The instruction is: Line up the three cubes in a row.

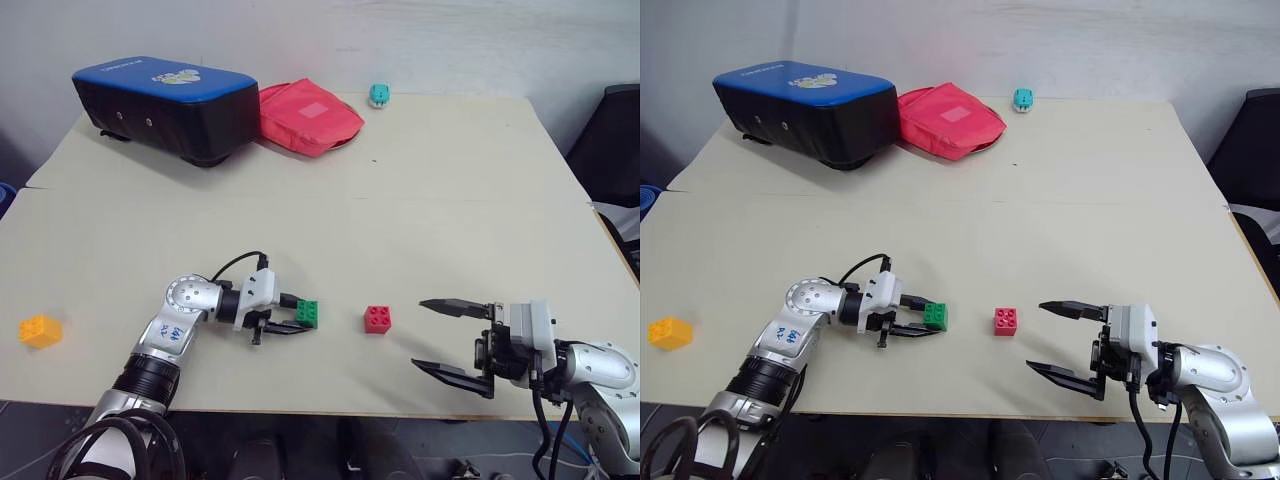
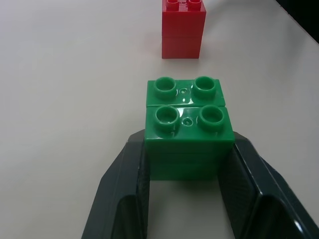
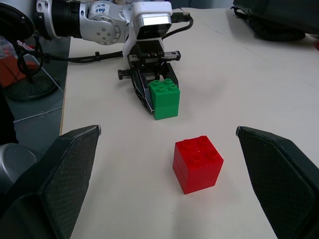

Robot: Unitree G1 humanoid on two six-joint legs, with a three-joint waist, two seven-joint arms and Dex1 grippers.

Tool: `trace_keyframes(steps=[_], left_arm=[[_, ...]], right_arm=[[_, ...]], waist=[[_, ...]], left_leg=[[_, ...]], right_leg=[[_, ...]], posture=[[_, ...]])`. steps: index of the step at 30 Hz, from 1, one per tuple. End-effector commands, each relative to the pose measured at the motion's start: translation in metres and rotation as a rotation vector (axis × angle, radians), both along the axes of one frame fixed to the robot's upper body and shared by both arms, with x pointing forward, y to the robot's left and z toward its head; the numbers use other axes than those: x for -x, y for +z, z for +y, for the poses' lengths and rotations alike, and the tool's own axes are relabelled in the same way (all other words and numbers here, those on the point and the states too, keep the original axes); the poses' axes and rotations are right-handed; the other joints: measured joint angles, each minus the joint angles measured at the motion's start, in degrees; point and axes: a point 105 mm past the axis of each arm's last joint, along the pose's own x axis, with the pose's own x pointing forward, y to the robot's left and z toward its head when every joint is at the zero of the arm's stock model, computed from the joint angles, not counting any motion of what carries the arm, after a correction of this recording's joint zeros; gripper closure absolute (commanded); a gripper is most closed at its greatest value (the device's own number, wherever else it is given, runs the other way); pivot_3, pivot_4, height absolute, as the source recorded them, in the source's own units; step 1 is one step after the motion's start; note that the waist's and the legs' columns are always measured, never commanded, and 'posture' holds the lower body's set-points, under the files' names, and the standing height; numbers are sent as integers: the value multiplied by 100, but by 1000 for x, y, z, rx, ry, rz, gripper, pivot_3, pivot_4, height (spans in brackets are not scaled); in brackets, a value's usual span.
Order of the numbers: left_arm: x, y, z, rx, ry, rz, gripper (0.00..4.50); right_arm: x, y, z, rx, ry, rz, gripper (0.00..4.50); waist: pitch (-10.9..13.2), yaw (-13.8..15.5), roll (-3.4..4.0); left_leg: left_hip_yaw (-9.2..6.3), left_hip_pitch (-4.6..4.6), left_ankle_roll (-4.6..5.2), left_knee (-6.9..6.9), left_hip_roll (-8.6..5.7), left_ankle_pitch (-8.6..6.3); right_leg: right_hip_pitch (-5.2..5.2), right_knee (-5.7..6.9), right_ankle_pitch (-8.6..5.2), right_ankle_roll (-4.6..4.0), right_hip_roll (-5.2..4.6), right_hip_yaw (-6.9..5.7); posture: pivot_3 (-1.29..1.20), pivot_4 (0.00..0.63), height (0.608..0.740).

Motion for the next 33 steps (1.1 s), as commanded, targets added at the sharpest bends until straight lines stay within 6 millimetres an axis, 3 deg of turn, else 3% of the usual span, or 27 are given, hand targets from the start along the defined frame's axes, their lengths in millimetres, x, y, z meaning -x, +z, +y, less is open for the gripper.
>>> trace_keyframes(steps=[1,6,11,16,19,25,28,33], left_arm=[[7,-2,-4,-4,-40,-1,2991],[13,-4,-5,-5,-68,20,2991],[9,3,-4,27,-12,-19,1492],[10,9,20,30,73,-81,33],[22,11,43,21,122,-86,33],[47,26,108,50,385,-195,33],[68,38,139,175,681,-227,33],[117,30,182,292,1168,-260,33]], right_arm=[[0,5,-5,-12,-10,-38,0],[0,2,-7,-12,-8,-41,0],[-1,-1,-9,-14,-6,-41,0],[0,-6,-10,-16,1,-38,0],[1,-9,-12,-17,3,-35,0],[-1,-13,-15,-16,21,-37,0],[-9,-10,-17,-33,25,-65,0],[-14,-3,-15,-66,40,-100,0]], waist=[[0,0,0],[0,0,0],[0,-1,0],[0,-17,0],[0,-41,1],[0,-42,1],[0,-42,1],[0,-56,-3]], left_leg=[[0,0,0,0,0,0],[0,0,0,0,0,0],[0,0,0,0,0,0],[0,0,0,-1,2,0],[0,4,-2,-6,7,-1],[-3,5,-1,-9,9,-4],[-4,6,9,-9,8,-11],[-5,5,39,-14,9,-39]], right_leg=[[0,0,0,0,0,0],[0,0,0,0,0,0],[0,0,0,0,0,0],[-1,1,0,0,0,0],[-2,3,0,0,3,2],[2,-3,-1,-2,-5,0],[8,-11,-1,-1,-9,-2],[14,-36,-1,0,-8,-2]], posture=[[0,150,740],[0,150,740],[0,150,740],[0,150,740],[0,150,740],[0,150,740],[0,150,740],[0,150,740]])
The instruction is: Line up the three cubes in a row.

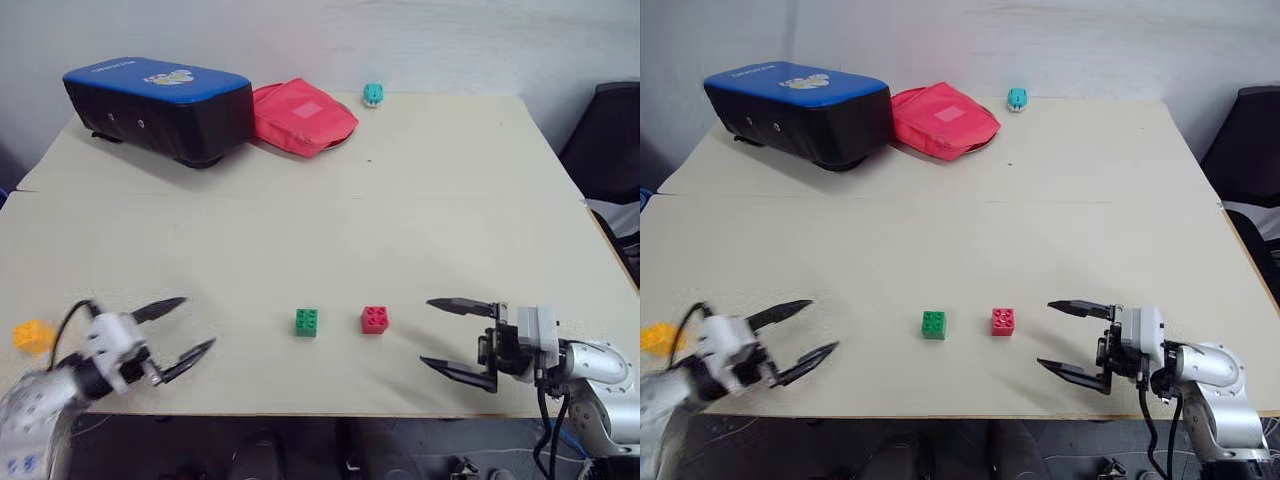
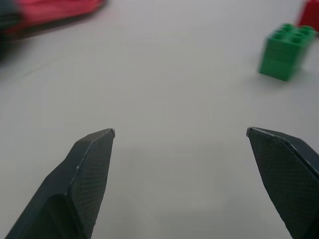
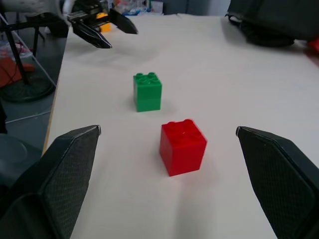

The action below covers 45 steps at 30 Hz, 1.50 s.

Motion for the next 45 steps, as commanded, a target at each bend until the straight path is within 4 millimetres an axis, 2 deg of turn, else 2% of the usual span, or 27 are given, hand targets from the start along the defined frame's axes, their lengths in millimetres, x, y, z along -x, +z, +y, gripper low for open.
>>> trace_keyframes(steps=[1,2,5,8,10,16,21,23,25,30,33,38,41,42,43,44,45], left_arm=[[19,13,23,31,248,-83,33],[37,8,42,79,438,-101,33],[80,-3,81,157,847,-150,33],[107,-10,103,265,1106,-210,33],[109,-10,104,316,1158,-239,33],[75,7,106,369,1137,-275,33],[40,3,120,374,1100,-171,33],[26,0,124,313,1076,-131,33],[20,0,130,306,1092,-126,33],[8,-8,143,329,1106,-82,33],[4,-12,144,324,1084,-59,612],[-1,-9,142,342,1040,-75,2106],[-6,5,135,371,947,-149,2988],[-7,8,133,378,927,-167,2997],[-15,20,121,416,806,-201,2996],[-27,34,99,424,629,-215,2996],[-40,45,69,391,417,-198,2996]], right_arm=[[-1,11,2,-34,14,-53,0],[-1,12,4,-38,27,-56,0],[-2,12,8,-40,55,-48,0],[-3,12,10,-33,74,-42,0],[-6,11,11,-29,81,-42,0],[-9,10,13,-24,105,-39,0],[-10,9,18,-30,115,-38,0],[-10,9,20,-34,119,-38,0],[-10,9,21,-34,121,-40,0],[-8,10,23,-40,109,-48,0],[-4,10,22,-55,101,-56,0],[0,16,26,-117,112,-92,0],[4,26,36,-202,134,-101,0],[4,27,37,-213,137,-100,0],[7,28,39,-209,148,-120,0],[7,30,39,-216,140,-137,0],[8,32,39,-227,125,-145,0]], waist=[[0,41,-2],[0,46,-3],[2,46,-6],[4,58,-14],[2,50,-10],[2,77,-4],[-3,44,-15],[-3,8,-14],[-3,-14,-14],[-5,-28,-18],[-7,-26,-20],[-11,-23,-28],[-11,-21,-28],[-11,-21,-28],[-11,-20,-28],[-12,-22,-29],[-13,-22,-31]], left_leg=[[-5,0,2,2,-2,0],[-5,2,4,4,-2,0],[-5,21,24,3,-5,-13],[-8,75,33,-16,-8,-25],[8,82,40,-35,-18,-28],[27,86,42,-65,-23,-29],[24,96,26,-63,-15,-18],[27,99,18,-62,-15,-13],[28,98,-12,-64,-14,4],[28,96,-17,-65,-12,7],[27,96,-19,-65,-13,8],[27,96,-19,-65,-13,8],[24,97,-22,-67,-12,10],[24,96,-23,-68,-12,10],[24,95,-24,-67,-12,11],[24,95,-24,-67,-13,11],[24,95,-25,-67,-13,11]], right_leg=[[3,0,0,0,0,-3],[6,-2,2,3,1,-3],[44,-30,9,14,3,-2],[102,-63,10,16,5,-3],[103,-72,14,23,-2,12],[99,-101,17,29,-2,25],[102,-85,16,28,5,22],[100,-77,15,27,5,24],[96,-74,14,25,6,24],[94,-73,14,25,4,22],[94,-72,14,25,1,21],[95,-71,14,25,-1,19],[94,-70,14,25,0,17],[91,-68,14,25,0,17],[91,-66,14,25,-1,16],[92,-67,14,25,-2,16],[92,-67,14,25,-2,16]], posture=[[0,150,740],[0,150,740],[0,150,740],[0,150,740],[0,150,740],[0,150,740],[0,150,740],[0,150,740],[0,150,740],[0,150,740],[0,150,740],[0,150,740],[0,150,740],[0,150,740],[0,150,740],[0,150,740],[0,150,740]])
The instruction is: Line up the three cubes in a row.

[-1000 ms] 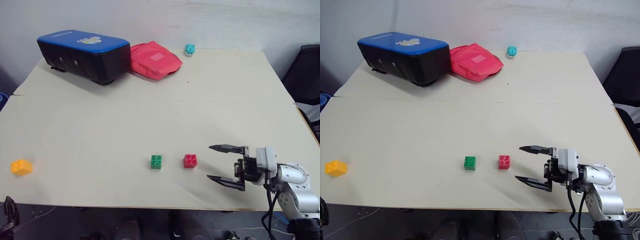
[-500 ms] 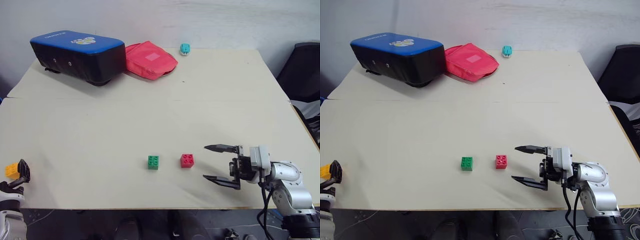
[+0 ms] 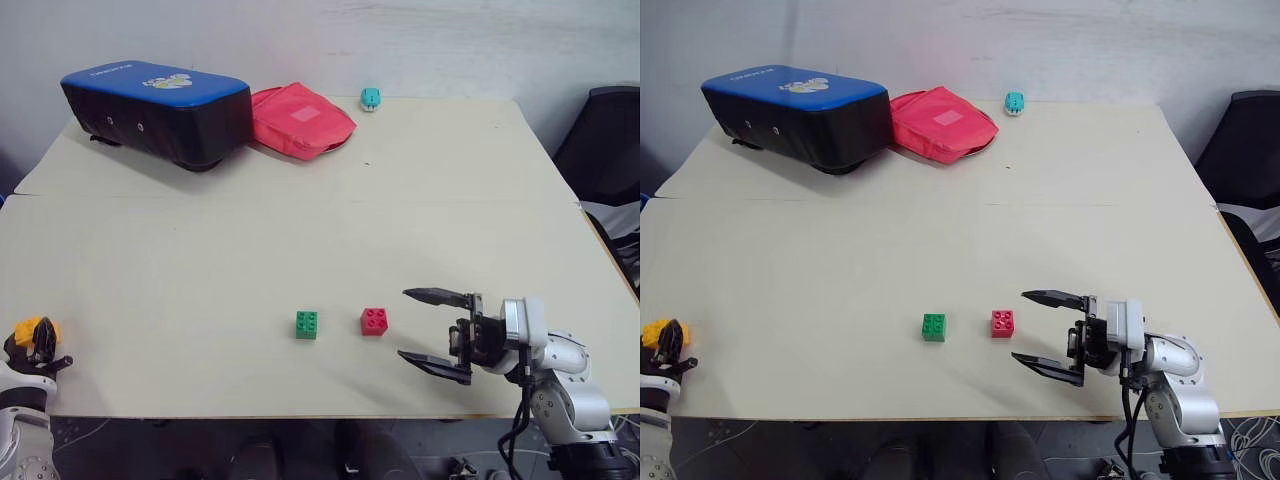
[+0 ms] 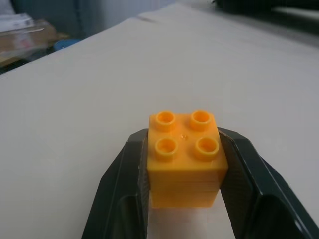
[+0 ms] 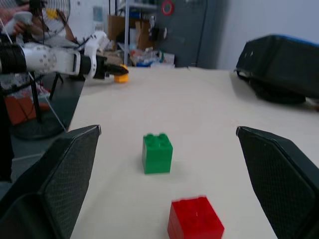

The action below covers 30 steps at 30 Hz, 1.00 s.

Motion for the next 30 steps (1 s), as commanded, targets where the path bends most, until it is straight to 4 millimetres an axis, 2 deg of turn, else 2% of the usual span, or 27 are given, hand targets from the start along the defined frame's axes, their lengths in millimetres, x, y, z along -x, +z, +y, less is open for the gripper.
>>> trace_keyframes(steps=[1,2,5,8,12,15,21,25,30], left_arm=[[-29,50,-73,-136,-543,-137,2996],[-36,51,-99,-189,-709,-94,2996],[-44,42,-148,-329,-1079,17,2996],[-50,26,-171,-455,-1341,92,2996],[-62,7,-194,-542,-1579,153,2996],[-64,-6,-204,-591,-1707,184,2996],[-68,-18,-209,-627,-1803,198,2996],[-64,-23,-214,-638,-1888,208,2996],[-66,-22,-211,-646,-1887,201,2996]], right_arm=[[5,14,-1,-53,-29,-61,0],[8,13,-2,-48,-21,-43,0],[16,7,-5,-14,3,-18,0],[18,1,-12,27,-6,-32,0],[20,-9,-24,100,-32,-35,0],[21,-9,-29,114,-61,-36,0],[25,-9,-30,120,-96,-33,0],[26,-9,-30,123,-109,-27,0],[25,-9,-29,129,-110,-25,0]], waist=[[-3,41,-8],[-3,89,-9],[-9,117,12],[-10,72,33],[-9,25,34],[-8,11,36],[-9,34,35],[-10,76,37],[-10,89,37]], left_leg=[[-1,-1,-1,0,0,0],[-9,-4,-4,1,0,2],[-12,-2,-3,-2,-11,2],[-4,1,-3,-8,-12,2],[4,1,-14,-11,-1,10],[8,-3,-14,-10,-1,11],[7,-2,-9,-4,-1,13],[7,-1,-8,-2,-1,13],[6,0,-8,-2,-1,13]], right_leg=[[-1,0,0,0,0,-2],[-1,-1,-1,-2,-1,-9],[6,-4,-2,-4,-16,-15],[6,-6,-3,-5,-12,-12],[-6,0,-6,-12,12,-3],[-14,5,-7,-12,13,1],[-12,10,-6,-11,7,4],[-11,12,-6,-10,6,4],[-11,13,-6,-10,6,4]], posture=[[0,150,740],[0,150,740],[0,150,740],[0,150,740],[0,150,740],[0,150,740],[0,150,740],[0,150,740],[0,150,740]])
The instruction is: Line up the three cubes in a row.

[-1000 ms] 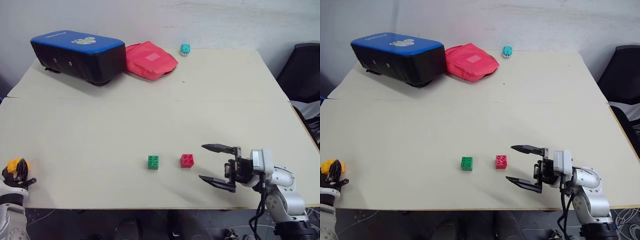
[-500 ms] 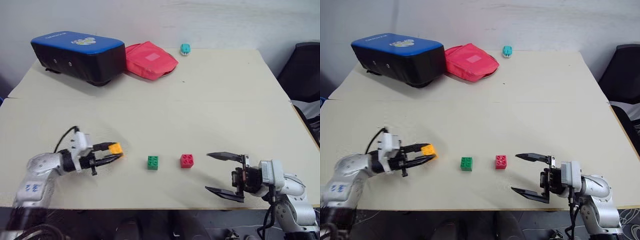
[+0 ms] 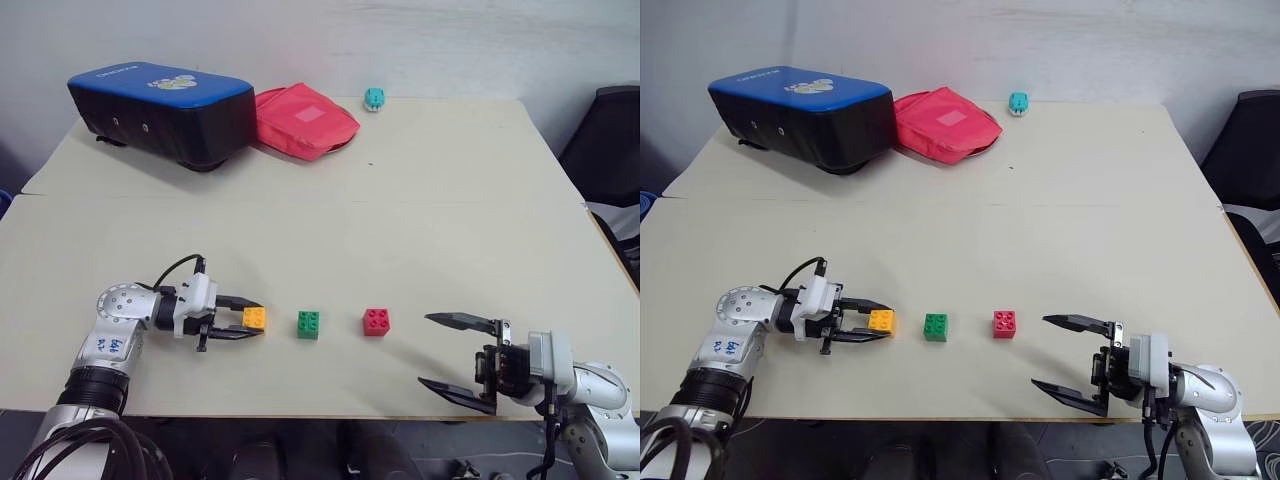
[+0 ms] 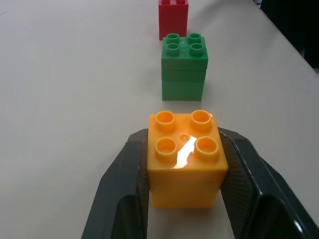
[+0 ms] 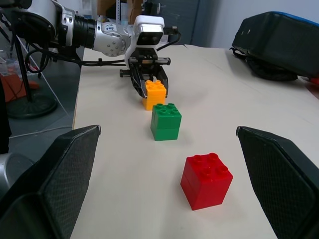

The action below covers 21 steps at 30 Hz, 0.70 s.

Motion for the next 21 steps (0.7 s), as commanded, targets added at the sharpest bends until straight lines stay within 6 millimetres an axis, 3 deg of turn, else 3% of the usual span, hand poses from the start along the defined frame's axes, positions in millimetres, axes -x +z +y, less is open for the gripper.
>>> trace_keyframes(steps=[1,10,21], left_arm=[[6,-13,4,-46,-26,48,2996],[6,-8,23,-88,-6,43,2996],[3,-7,27,-80,19,48,2996]], right_arm=[[1,11,-1,14,-1,-48,0],[1,12,0,19,8,-38,0],[-2,12,0,24,13,-28,0]], waist=[[0,1,0],[0,-57,0],[0,-134,1]], left_leg=[[0,0,0,0,0,0],[0,2,-1,-1,4,1],[-4,4,-3,-3,6,3]], right_leg=[[0,0,0,0,0,0],[-1,5,0,0,4,0],[-1,10,0,0,5,-1]], posture=[[0,150,740],[0,150,740],[0,150,740]])
